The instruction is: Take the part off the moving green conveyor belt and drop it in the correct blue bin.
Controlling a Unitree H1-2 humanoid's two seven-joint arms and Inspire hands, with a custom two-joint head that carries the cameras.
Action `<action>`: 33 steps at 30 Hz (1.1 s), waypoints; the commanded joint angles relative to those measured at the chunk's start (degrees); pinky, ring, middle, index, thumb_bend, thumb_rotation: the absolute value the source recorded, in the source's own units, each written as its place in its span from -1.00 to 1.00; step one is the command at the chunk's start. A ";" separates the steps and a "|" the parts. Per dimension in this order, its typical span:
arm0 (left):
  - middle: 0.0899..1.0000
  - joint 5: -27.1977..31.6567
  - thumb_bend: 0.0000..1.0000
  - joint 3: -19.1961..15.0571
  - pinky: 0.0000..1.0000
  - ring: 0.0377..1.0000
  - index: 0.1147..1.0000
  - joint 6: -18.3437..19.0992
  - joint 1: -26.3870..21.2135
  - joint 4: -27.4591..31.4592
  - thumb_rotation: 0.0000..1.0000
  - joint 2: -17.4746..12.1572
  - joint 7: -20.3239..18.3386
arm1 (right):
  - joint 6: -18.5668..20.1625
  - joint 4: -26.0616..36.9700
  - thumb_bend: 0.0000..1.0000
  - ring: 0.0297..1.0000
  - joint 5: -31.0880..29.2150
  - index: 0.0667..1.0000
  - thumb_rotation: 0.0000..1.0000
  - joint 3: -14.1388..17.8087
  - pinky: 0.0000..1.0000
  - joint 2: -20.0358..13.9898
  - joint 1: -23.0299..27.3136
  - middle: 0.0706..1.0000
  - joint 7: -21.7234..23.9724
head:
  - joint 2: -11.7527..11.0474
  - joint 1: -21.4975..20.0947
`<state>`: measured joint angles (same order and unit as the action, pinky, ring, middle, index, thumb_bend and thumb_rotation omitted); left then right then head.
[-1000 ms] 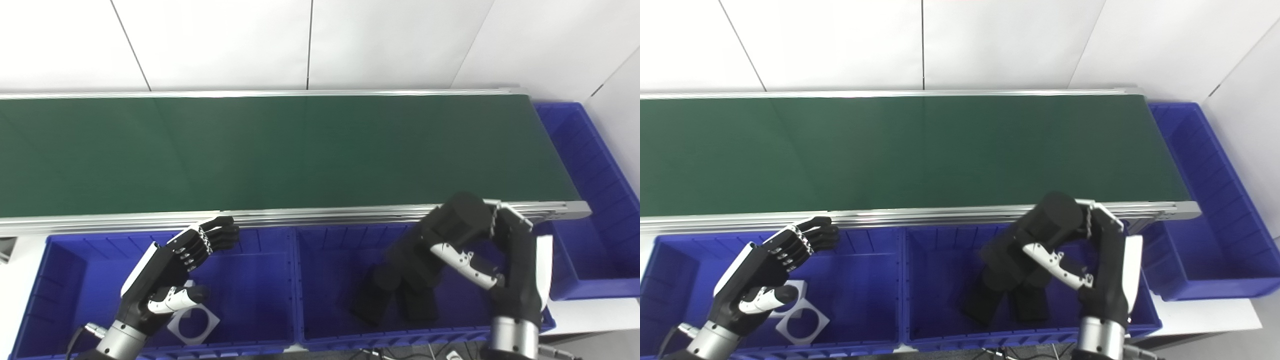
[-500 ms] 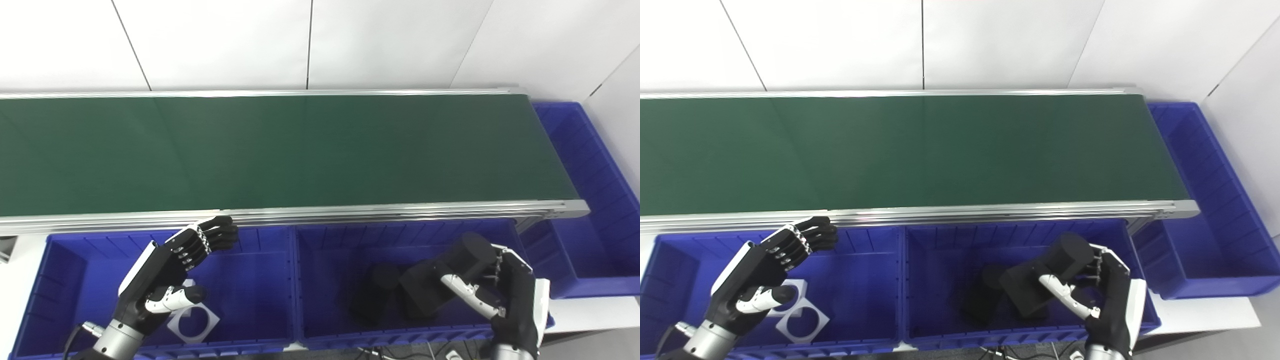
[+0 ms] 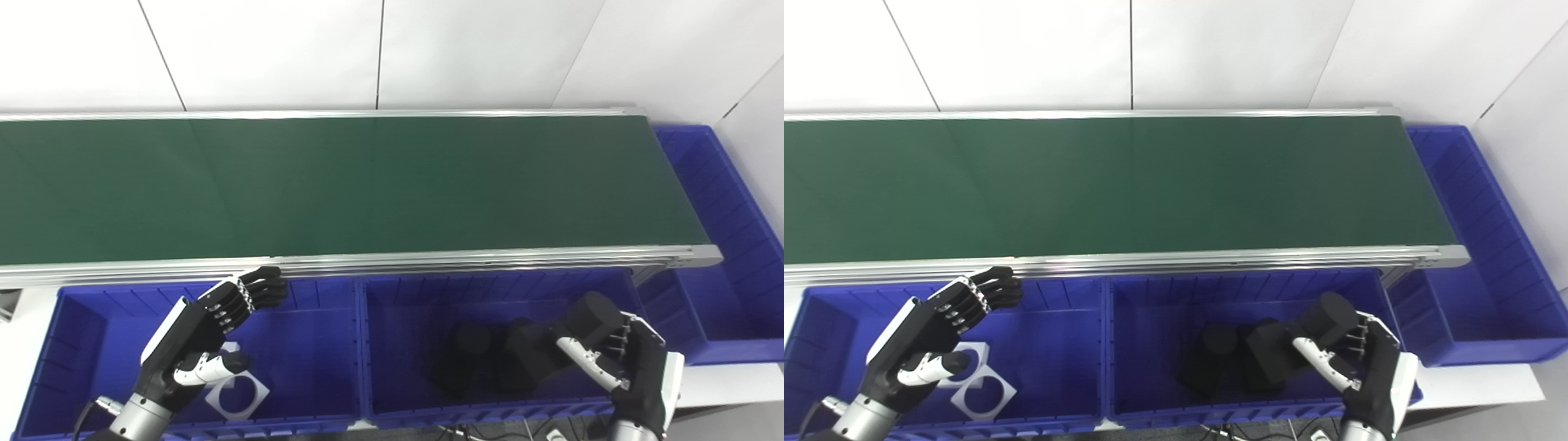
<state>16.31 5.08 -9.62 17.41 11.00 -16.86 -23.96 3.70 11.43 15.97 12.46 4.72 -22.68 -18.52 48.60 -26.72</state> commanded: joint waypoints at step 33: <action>0.53 1.08 1.00 -0.85 0.56 0.52 0.55 -0.20 0.50 2.42 0.03 -0.82 -1.11 | -4.32 -10.06 0.03 -0.18 -0.85 -0.05 -1.00 2.94 -0.19 -1.42 2.52 -0.07 -5.89 | 0.80 0.56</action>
<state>16.33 4.61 -9.53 17.90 11.39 -16.95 -24.79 3.22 0.13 15.12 15.30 3.49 -20.29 -23.16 49.39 -26.19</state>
